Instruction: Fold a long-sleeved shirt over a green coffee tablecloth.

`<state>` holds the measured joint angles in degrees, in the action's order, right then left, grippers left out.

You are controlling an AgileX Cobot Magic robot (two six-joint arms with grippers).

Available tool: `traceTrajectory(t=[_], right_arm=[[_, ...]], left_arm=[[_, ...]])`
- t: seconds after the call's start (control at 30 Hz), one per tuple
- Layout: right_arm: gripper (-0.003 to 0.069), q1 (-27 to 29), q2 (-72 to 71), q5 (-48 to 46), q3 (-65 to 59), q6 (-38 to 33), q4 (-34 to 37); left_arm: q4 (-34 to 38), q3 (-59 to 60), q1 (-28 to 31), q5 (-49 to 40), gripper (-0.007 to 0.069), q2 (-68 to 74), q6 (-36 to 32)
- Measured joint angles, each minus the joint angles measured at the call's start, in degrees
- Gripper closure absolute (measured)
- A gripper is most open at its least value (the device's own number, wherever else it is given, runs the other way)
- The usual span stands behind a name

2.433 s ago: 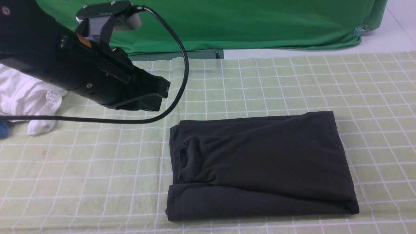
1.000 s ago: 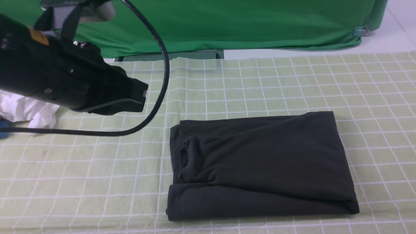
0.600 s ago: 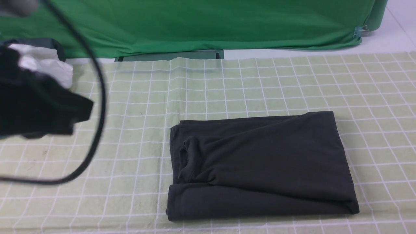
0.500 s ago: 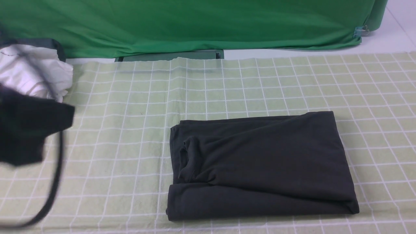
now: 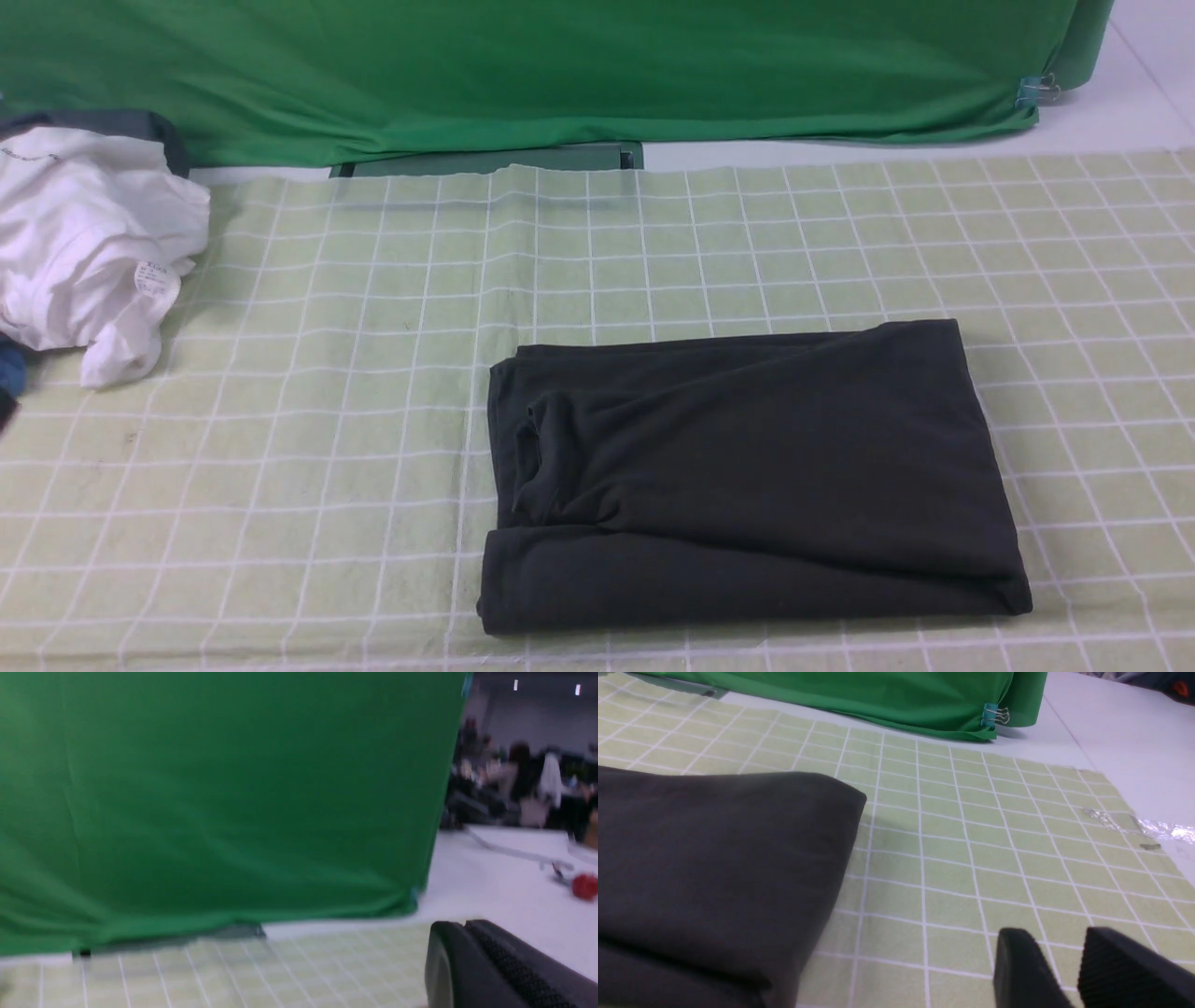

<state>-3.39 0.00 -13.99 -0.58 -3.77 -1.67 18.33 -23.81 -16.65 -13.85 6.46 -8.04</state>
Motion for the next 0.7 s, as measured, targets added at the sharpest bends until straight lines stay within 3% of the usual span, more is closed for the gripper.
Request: traceTrajectory(t=[0.43, 0.57, 0.7], right_arm=[[0.0429, 0.00, 0.00, 0.00, 0.00, 0.00, 0.00], [0.0425, 0.00, 0.00, 0.00, 0.00, 0.00, 0.00], [0.0424, 0.00, 0.00, 0.00, 0.00, 0.00, 0.00]], left_arm=[[-9.27, 2.25, 0.00, 1.17, 0.0611, -0.27, 0.03], [-17.98, 6.81, 0.70, 5.12, 0.0610, -0.22, 6.13], [-19.53, 11.68, 5.32, 7.19, 0.0610, -0.27, 8.04]])
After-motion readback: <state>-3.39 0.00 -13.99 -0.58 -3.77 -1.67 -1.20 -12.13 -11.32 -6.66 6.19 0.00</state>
